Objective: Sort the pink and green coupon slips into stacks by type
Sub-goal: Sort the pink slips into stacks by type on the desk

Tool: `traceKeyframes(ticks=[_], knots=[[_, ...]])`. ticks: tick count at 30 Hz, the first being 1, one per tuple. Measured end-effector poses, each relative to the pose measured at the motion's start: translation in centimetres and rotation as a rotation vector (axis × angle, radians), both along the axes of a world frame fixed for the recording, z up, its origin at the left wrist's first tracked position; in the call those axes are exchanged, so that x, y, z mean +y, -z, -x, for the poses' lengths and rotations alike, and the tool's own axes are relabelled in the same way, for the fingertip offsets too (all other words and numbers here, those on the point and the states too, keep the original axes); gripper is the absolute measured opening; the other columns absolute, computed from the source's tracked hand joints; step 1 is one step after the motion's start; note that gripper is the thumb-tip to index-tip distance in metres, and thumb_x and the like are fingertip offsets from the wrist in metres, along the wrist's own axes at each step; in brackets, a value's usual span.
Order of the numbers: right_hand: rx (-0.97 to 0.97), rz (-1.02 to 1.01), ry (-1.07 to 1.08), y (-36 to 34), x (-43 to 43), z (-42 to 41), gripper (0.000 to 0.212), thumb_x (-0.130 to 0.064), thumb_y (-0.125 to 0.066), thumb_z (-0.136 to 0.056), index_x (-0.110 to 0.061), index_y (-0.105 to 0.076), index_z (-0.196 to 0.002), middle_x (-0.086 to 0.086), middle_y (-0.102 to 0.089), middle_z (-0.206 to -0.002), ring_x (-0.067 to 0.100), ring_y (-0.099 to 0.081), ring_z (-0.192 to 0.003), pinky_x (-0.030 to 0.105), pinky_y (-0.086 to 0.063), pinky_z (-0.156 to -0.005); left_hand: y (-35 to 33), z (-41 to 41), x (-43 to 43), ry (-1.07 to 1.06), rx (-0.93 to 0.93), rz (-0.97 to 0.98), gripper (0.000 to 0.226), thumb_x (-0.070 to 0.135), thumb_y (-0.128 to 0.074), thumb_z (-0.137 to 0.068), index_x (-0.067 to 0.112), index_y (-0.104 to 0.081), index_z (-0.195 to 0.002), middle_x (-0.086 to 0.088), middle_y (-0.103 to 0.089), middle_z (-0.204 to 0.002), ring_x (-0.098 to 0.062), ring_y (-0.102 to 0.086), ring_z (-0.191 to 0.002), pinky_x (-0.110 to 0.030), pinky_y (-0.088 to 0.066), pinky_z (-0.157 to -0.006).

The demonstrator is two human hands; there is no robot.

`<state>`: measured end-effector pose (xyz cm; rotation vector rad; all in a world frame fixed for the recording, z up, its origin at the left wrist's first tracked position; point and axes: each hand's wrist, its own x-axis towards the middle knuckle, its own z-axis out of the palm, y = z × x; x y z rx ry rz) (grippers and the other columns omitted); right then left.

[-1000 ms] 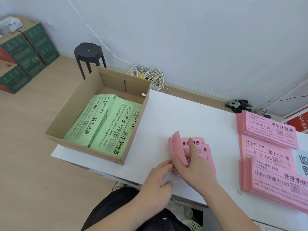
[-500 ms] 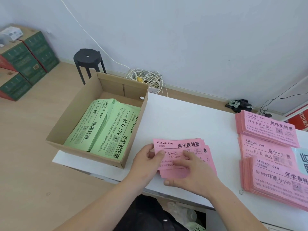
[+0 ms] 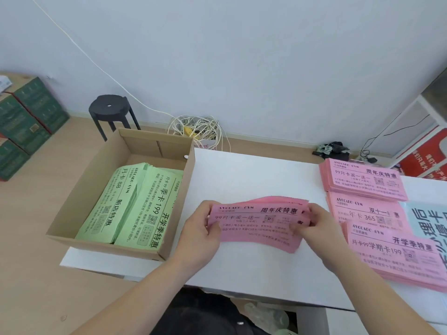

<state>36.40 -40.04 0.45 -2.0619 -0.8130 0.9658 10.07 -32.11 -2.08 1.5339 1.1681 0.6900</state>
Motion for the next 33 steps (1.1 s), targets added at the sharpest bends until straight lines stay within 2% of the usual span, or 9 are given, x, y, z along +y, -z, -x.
traceKeyframes(ticks=[3,7,11,16,18,20,25,29,33], knots=[[-0.081,-0.150,0.024,-1.1,0.1,-0.2,0.031,0.006,-0.067,-0.086,-0.024,-0.068,-0.095,-0.014,-0.075,-0.087,0.009,-0.069,-0.080,0.026,-0.051,-0.067,-0.6,-0.1,0.9,0.006,-0.017,-0.020,0.042,-0.003,-0.052,-0.096,0.036,-0.059,-0.109,0.011,-0.072,-0.102,-0.011,-0.067,-0.101,-0.026,-0.054,-0.085],[-0.139,-0.228,0.001,0.0,-0.2,-0.1,0.029,0.006,-0.068,-0.087,-0.022,-0.066,-0.091,-0.014,-0.070,-0.085,0.005,-0.065,-0.082,0.017,-0.050,-0.070,0.1,-0.5,1.3,0.020,0.006,-0.018,0.048,-0.002,-0.062,-0.091,0.037,-0.060,-0.119,0.009,-0.071,-0.108,-0.007,-0.065,-0.104,-0.023,-0.051,-0.091],[-0.073,-0.263,0.058,1.6,-1.0,0.2,0.043,0.008,-0.072,-0.085,-0.028,-0.065,-0.108,-0.005,-0.070,-0.103,0.001,-0.065,-0.094,0.022,-0.052,-0.090,0.3,-0.9,1.2,0.008,0.007,-0.025,0.052,0.002,-0.075,-0.086,0.033,-0.060,-0.124,0.010,-0.070,-0.109,0.001,-0.062,-0.103,-0.009,-0.044,-0.088],[-0.140,-0.316,0.015,2.4,-0.9,0.3,0.063,0.008,-0.066,-0.089,-0.039,-0.059,-0.129,-0.004,-0.068,-0.107,0.007,-0.065,-0.093,0.024,-0.050,-0.090,0.4,-0.7,1.2,0.064,0.034,-0.149,0.052,-0.003,-0.066,-0.091,0.035,-0.062,-0.125,0.010,-0.067,-0.117,0.003,-0.060,-0.108,-0.003,-0.041,-0.088],[-0.188,-0.345,-0.003,2.8,-0.6,0.5,0.064,0.010,-0.064,-0.089,-0.039,-0.060,-0.131,-0.005,-0.065,-0.111,0.008,-0.065,-0.094,0.024,-0.050,-0.091,0.7,-0.5,1.4,0.123,0.105,-0.300,0.056,-0.006,-0.060,-0.092,0.034,-0.060,-0.132,0.012,-0.062,-0.122,0.001,-0.058,-0.110,-0.005,-0.042,-0.090],[-0.226,-0.369,-0.011,3.2,-0.5,0.9,0.067,0.013,-0.060,-0.089,-0.039,-0.059,-0.131,-0.005,-0.061,-0.115,0.009,-0.063,-0.098,0.023,-0.049,-0.093,1.3,-0.6,1.5,0.174,0.176,-0.427,0.058,-0.005,-0.055,-0.092,0.032,-0.058,-0.137,0.014,-0.056,-0.128,0.000,-0.056,-0.115,-0.015,-0.046,-0.095],[-0.218,-0.394,0.032,3.6,-0.4,2.2,0.068,0.017,-0.053,-0.088,-0.035,-0.060,-0.131,-0.005,-0.058,-0.122,0.003,-0.058,-0.110,0.022,-0.046,-0.097,1.9,-3.0,0.1,0.190,0.140,-0.431,0.050,-0.003,-0.053,-0.092,0.024,-0.065,-0.132,0.011,-0.052,-0.133,-0.007,-0.052,-0.128,-0.030,-0.046,-0.108],[-0.302,-0.394,-0.015,3.7,-0.3,1.6,0.063,0.016,-0.056,-0.089,-0.036,-0.066,-0.124,-0.010,-0.053,-0.120,0.006,-0.055,-0.110,0.025,-0.048,-0.097,1.9,-2.6,0.9,0.090,0.182,-0.496,0.044,-0.001,-0.052,-0.091,0.022,-0.069,-0.125,0.010,-0.057,-0.127,-0.010,-0.057,-0.119,-0.035,-0.051,-0.101],[-0.423,-0.364,-0.085,4.4,-0.3,1.5,0.058,0.011,-0.056,-0.093,-0.033,-0.065,-0.130,-0.004,-0.050,-0.130,0.011,-0.051,-0.122,0.024,-0.044,-0.102,1.8,-2.2,1.2,0.172,0.226,-0.536,0.055,0.003,-0.046,-0.092,0.025,-0.058,-0.140,0.008,-0.055,-0.128,-0.012,-0.056,-0.115,-0.036,-0.052,-0.096]])
